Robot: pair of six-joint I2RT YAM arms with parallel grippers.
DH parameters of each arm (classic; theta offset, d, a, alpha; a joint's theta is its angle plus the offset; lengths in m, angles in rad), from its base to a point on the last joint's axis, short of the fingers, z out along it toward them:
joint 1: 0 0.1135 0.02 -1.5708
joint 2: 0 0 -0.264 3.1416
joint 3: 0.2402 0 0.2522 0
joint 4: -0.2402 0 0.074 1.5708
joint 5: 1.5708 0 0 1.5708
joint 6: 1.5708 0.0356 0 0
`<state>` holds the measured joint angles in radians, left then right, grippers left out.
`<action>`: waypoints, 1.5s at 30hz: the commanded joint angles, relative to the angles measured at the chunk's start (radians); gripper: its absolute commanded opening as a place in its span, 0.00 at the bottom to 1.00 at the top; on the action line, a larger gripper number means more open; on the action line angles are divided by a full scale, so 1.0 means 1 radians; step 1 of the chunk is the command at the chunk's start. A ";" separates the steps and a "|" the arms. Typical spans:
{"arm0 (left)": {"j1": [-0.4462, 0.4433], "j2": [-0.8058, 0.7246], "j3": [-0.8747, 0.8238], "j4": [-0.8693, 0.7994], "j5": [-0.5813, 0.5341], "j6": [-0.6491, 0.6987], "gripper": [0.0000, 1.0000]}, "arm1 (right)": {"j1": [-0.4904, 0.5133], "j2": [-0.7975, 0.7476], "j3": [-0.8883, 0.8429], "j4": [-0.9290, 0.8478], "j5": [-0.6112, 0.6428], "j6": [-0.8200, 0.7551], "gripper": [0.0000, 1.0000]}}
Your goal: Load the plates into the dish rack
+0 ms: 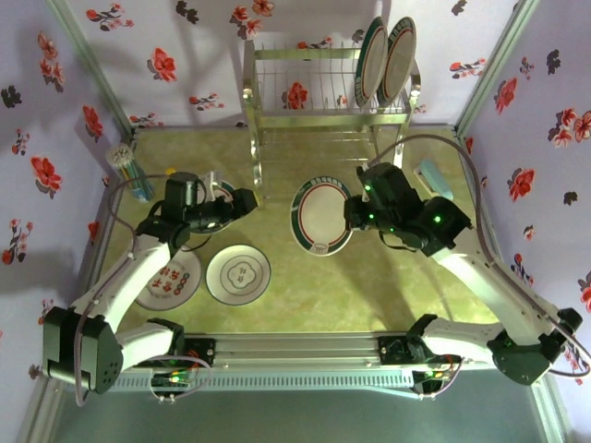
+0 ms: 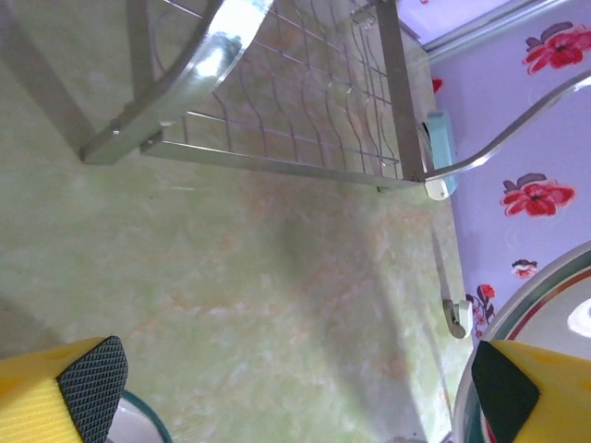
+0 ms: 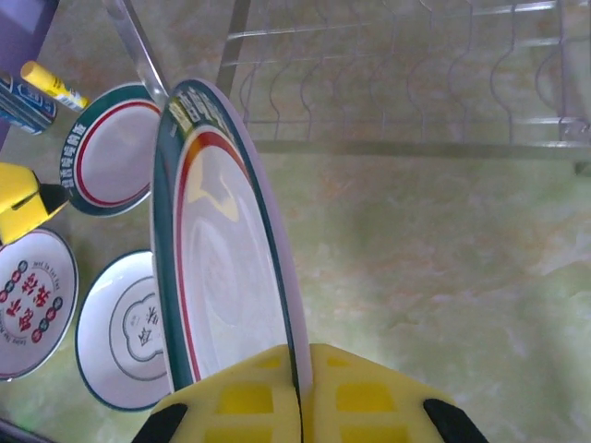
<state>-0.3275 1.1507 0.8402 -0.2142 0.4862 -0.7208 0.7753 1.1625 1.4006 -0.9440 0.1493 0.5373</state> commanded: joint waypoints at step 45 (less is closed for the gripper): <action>0.072 -0.139 -0.040 -0.122 -0.010 0.068 1.00 | 0.079 0.689 1.161 0.397 1.083 -0.751 0.00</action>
<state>-0.2668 1.0393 0.8082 -0.3008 0.4824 -0.6918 0.8768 1.8492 2.5027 -0.5148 1.2503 -0.2714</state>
